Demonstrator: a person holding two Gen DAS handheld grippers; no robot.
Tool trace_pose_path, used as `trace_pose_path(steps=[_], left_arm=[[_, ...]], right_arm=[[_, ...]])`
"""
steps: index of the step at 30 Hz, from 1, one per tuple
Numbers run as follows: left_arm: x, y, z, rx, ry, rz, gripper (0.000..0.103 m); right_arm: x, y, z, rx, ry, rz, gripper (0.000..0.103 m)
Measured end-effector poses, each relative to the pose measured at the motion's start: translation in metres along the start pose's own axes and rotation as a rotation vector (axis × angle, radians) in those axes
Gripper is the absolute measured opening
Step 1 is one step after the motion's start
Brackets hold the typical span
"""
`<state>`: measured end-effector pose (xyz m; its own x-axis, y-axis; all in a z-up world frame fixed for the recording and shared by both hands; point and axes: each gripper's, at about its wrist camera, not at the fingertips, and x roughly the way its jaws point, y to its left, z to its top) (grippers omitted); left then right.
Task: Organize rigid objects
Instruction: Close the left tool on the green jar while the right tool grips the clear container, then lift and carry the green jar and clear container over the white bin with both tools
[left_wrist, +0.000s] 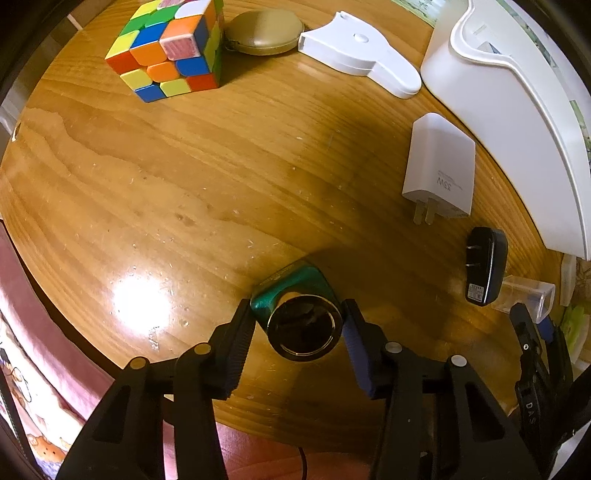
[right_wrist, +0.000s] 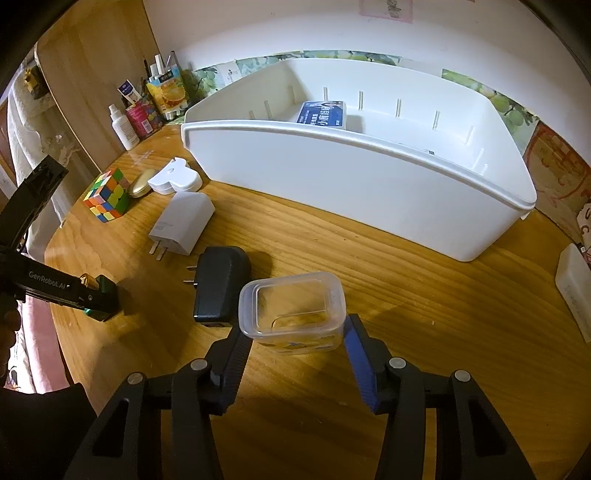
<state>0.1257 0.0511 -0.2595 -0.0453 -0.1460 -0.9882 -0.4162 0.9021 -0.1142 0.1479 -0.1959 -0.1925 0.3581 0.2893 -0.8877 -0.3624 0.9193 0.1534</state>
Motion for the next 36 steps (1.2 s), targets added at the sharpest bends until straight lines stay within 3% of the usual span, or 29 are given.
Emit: trace_pose_path(steps=[19,36], left_arm=[[-0.008,-0.004,0.014,0.132,0.023,-0.017,0.050],[-0.055,-0.004,0.024,0.334,-0.029,-0.033,0.050]], right_arm=[[-0.011,0.013,0.000,0.064,-0.015,-0.094,0.051],[-0.043,0.044,0.004,0.128,-0.109,-0.178,0.051]])
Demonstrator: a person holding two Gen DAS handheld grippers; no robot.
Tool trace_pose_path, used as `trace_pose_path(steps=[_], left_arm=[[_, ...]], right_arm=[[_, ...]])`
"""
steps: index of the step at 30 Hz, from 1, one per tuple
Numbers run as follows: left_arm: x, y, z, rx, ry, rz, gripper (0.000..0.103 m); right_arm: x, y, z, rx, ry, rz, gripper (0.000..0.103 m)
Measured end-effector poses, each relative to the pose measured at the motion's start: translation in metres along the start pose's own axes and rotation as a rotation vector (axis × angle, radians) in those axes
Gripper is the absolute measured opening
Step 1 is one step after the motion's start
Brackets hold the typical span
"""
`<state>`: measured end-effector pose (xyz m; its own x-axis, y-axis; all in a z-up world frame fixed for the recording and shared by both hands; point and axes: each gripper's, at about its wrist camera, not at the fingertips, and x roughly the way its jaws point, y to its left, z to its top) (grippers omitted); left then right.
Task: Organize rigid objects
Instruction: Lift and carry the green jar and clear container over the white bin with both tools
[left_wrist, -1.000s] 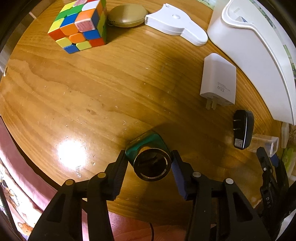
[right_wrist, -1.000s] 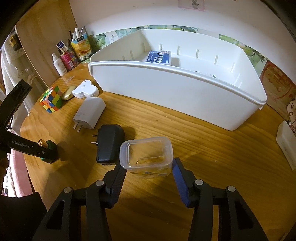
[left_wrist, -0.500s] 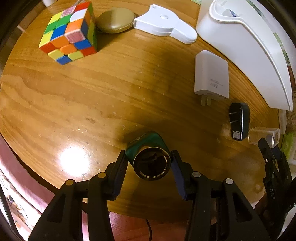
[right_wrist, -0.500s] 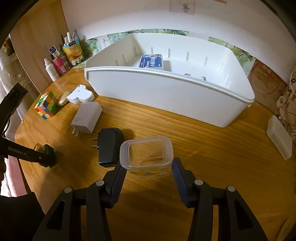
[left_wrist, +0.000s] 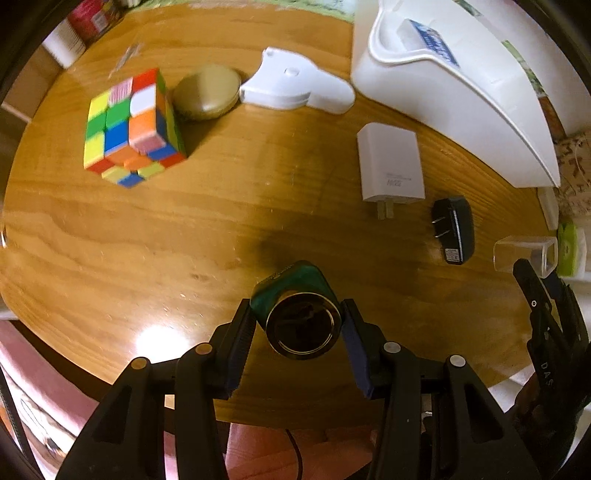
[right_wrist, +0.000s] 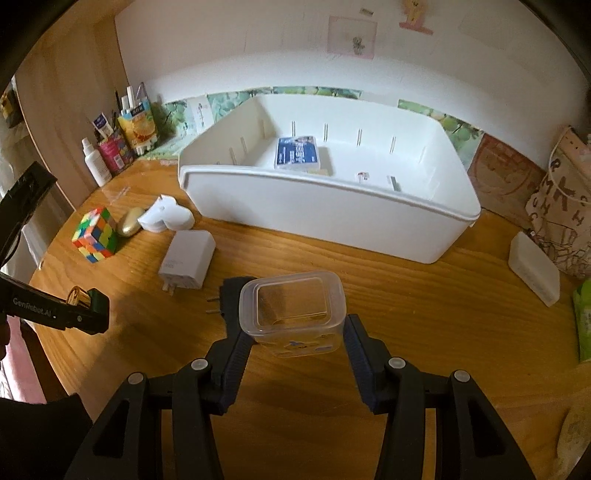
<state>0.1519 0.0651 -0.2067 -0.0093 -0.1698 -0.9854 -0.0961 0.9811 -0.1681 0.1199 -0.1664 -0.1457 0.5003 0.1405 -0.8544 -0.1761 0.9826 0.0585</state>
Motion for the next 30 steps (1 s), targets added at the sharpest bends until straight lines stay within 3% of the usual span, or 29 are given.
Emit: trace_pose_path(steps=[17,30], left_arm=[[-0.068,-0.014,0.018,0.199,-0.125,0.021,0.050],[-0.097,-0.045,0.042,0.246,-0.238,0.008,0.050]], right_arm=[[-0.040,0.024,0.023,0.023,-0.133,-0.067,0.051],[-0.049,0.013,0.057,-0.005,-0.205,-0.058,0.051]])
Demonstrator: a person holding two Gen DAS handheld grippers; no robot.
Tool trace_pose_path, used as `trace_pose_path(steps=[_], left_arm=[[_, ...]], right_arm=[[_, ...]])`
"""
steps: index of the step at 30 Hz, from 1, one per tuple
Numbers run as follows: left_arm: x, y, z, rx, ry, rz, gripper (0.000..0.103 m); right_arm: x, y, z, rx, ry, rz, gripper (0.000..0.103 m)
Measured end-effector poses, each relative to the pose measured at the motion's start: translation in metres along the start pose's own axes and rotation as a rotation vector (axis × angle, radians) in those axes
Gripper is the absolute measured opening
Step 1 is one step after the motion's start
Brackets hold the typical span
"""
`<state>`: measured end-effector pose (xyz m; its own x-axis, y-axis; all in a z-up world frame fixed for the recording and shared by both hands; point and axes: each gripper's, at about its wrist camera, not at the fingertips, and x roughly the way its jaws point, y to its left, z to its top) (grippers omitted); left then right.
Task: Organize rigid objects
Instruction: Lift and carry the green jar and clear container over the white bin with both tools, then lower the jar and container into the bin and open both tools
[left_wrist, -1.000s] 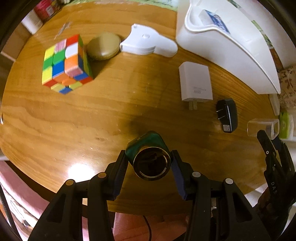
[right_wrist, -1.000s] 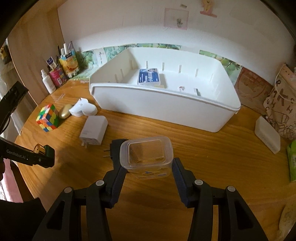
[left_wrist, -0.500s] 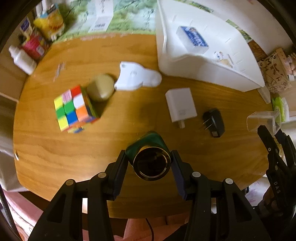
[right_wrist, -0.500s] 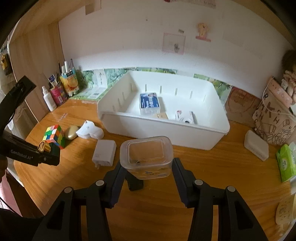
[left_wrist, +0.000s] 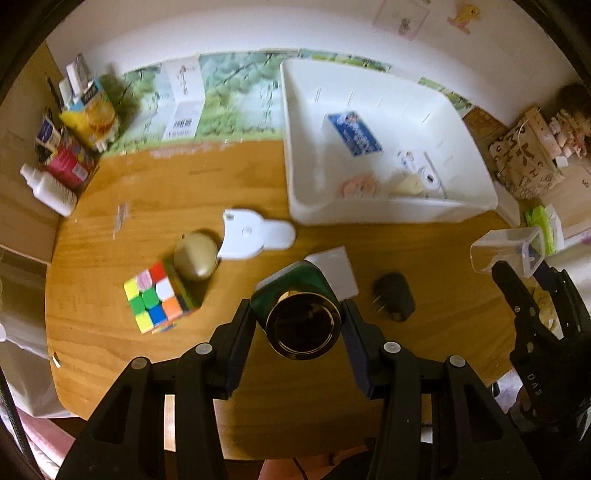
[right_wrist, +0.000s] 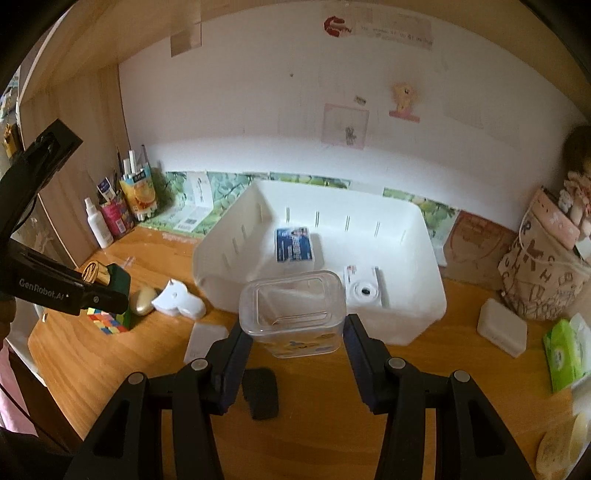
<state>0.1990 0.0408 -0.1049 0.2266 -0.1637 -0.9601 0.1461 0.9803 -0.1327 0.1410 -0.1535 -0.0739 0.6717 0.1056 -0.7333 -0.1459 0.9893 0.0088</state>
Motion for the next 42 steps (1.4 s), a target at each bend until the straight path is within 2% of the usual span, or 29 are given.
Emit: trace_pose_path(steps=[13,21,31,42], left_arm=[[-0.002,-0.031,0.050,-0.021,-0.061,0.002,0.050],[0.012,-0.040,0.081,-0.042,-0.050,0.007,0.050],[0.031,-0.047,0.119,-0.079,-0.059,0.021,0.050],[0.058,-0.052,0.133,-0.084,-0.067,0.017,0.050]], right_arm=[[0.024,-0.040,0.039,-0.011,-0.041,0.035,0.051],[0.054,-0.061,0.051,0.012,-0.043,0.063,0.051],[0.101,-0.078,0.050,0.024,0.030,0.114,0.051],[0.130,-0.080,0.044,0.051,0.082,0.168,0.051]])
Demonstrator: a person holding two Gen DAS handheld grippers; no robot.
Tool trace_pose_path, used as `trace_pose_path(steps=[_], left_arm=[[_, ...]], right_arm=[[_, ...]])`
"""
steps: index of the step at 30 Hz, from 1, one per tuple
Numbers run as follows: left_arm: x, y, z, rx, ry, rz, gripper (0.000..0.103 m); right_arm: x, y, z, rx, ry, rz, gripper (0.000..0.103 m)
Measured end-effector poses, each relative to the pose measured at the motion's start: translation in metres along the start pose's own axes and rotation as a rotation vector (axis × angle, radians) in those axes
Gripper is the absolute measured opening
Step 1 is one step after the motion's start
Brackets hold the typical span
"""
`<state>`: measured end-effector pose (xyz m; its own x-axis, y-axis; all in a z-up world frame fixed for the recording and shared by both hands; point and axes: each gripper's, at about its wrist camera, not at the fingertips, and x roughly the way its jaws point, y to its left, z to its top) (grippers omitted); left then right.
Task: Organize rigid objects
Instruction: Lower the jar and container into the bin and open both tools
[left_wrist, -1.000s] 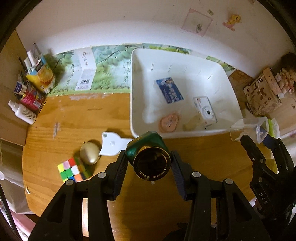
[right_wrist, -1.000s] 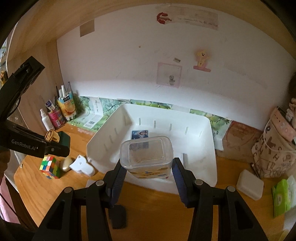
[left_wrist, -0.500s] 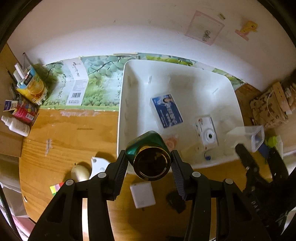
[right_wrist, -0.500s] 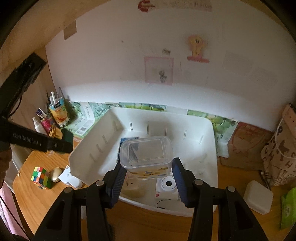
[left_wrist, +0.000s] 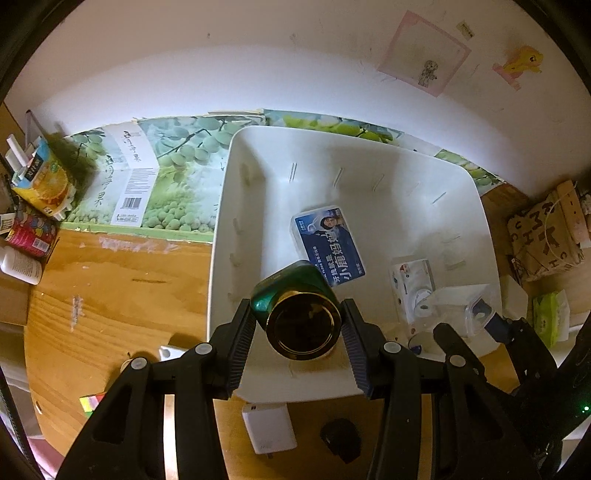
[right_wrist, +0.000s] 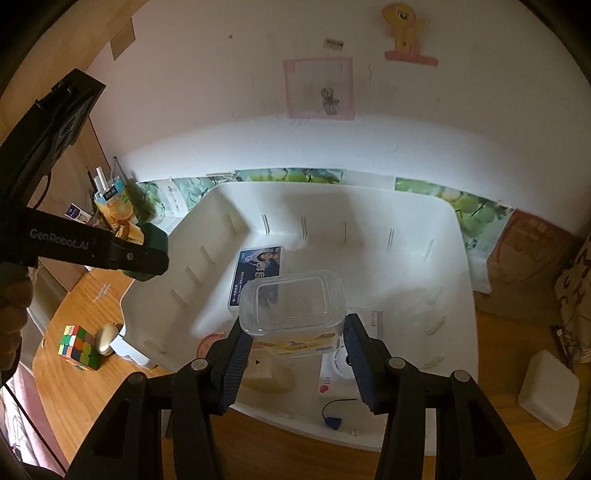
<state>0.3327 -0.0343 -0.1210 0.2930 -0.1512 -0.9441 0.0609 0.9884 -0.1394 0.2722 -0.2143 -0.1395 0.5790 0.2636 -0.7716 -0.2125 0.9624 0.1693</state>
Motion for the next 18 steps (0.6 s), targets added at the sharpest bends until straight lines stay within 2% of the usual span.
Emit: trace_pose_path(steps=[18], left_arm=[[0.025,-0.012,0.005,0.026,0.028,0.013,0.051]], right_arm=[[0.004,-0.017,-0.006,0.073,0.007,0.002,0.052]])
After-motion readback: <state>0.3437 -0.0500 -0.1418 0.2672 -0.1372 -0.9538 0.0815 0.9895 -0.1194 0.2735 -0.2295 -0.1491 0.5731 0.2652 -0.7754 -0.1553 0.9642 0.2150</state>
